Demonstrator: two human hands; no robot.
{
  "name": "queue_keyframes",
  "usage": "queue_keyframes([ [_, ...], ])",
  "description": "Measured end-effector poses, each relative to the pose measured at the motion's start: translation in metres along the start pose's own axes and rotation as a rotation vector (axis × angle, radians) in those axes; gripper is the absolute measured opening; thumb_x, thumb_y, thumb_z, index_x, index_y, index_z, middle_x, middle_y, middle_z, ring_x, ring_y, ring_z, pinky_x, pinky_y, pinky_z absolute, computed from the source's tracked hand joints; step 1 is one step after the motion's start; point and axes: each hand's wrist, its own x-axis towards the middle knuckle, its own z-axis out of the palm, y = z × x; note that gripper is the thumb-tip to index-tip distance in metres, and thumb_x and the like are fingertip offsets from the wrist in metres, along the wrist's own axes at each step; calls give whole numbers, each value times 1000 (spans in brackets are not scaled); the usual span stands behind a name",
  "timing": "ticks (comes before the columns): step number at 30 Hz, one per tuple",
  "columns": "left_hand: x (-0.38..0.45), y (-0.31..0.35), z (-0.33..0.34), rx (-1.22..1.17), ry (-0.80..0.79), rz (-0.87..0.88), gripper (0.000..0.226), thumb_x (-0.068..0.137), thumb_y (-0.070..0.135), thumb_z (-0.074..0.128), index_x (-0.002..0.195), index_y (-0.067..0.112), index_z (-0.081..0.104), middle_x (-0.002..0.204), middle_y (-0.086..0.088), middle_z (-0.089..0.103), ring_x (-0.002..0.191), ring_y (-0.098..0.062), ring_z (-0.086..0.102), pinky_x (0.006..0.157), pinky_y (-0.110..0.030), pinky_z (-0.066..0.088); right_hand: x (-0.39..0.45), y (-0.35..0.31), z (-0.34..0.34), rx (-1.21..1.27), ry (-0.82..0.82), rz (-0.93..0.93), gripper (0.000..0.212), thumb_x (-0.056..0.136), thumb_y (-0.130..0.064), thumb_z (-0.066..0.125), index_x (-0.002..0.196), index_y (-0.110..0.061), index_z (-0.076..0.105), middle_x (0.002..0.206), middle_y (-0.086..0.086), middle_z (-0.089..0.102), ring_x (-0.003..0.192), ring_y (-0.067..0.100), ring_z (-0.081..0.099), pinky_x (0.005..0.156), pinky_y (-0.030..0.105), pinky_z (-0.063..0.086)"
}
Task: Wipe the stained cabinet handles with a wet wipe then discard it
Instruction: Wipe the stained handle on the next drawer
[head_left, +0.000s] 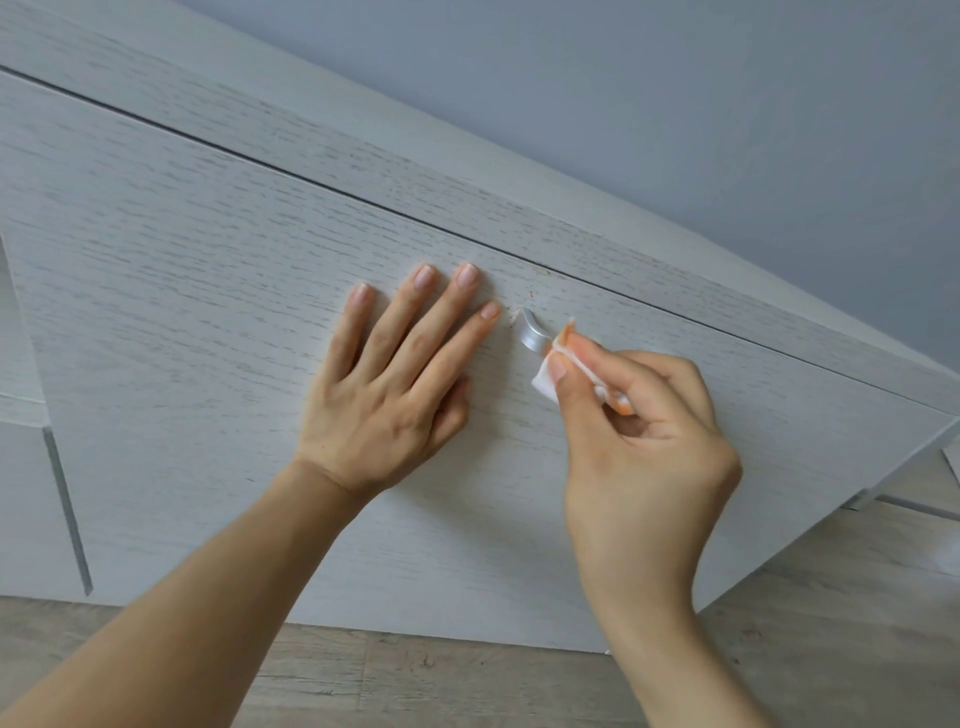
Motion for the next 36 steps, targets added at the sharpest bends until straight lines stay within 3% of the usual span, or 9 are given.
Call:
queue_keyframes([
  [3,0,-2,-3,-34,-18,7,57,96,30,42,150,16,28,153,-5,28,146,-19,16,120,-40,6,3,5,-11,18,30,52,25,79,-17,71,90,-38,65,80,-15,55,68,-2,55,66,10,41],
  [9,1,-2,-4,-34,-20,4,58,96,31,42,150,15,28,154,-4,27,146,-19,17,120,-40,6,0,-8,9,-8,-35,-73,15,79,-8,72,92,-17,74,79,-10,54,66,-3,53,63,14,46],
  [15,2,-3,-4,-54,-7,1,56,95,30,44,147,13,34,153,-2,27,145,-20,20,120,-40,9,-1,-5,4,3,-18,-44,21,80,-9,71,94,-23,70,82,-17,55,67,-1,54,65,14,45],
  [19,1,-2,-4,-63,-13,4,54,96,29,44,148,14,33,154,-1,26,145,-20,19,120,-40,7,-1,0,-7,96,44,90,22,80,-17,69,91,-36,65,85,-15,59,75,-2,59,71,10,44],
  [22,1,-2,-4,-67,-5,-7,55,96,29,44,148,14,33,154,-2,25,145,-20,19,120,-40,7,-3,-2,-1,52,17,52,20,81,-14,70,93,-30,68,83,-18,60,73,0,60,71,18,47],
  [32,0,1,-1,-47,2,-23,57,96,29,45,149,15,30,153,-6,28,146,-19,15,120,-40,7,-2,-12,10,23,-16,14,21,79,-9,73,93,-24,70,78,-16,56,65,-4,53,65,10,42],
  [36,-5,3,-2,-64,1,-50,58,95,28,49,148,16,31,153,-13,21,146,-20,14,120,-39,10,0,-11,-5,107,-1,162,17,78,-19,71,88,-33,70,80,-14,64,71,-1,61,69,14,46],
])
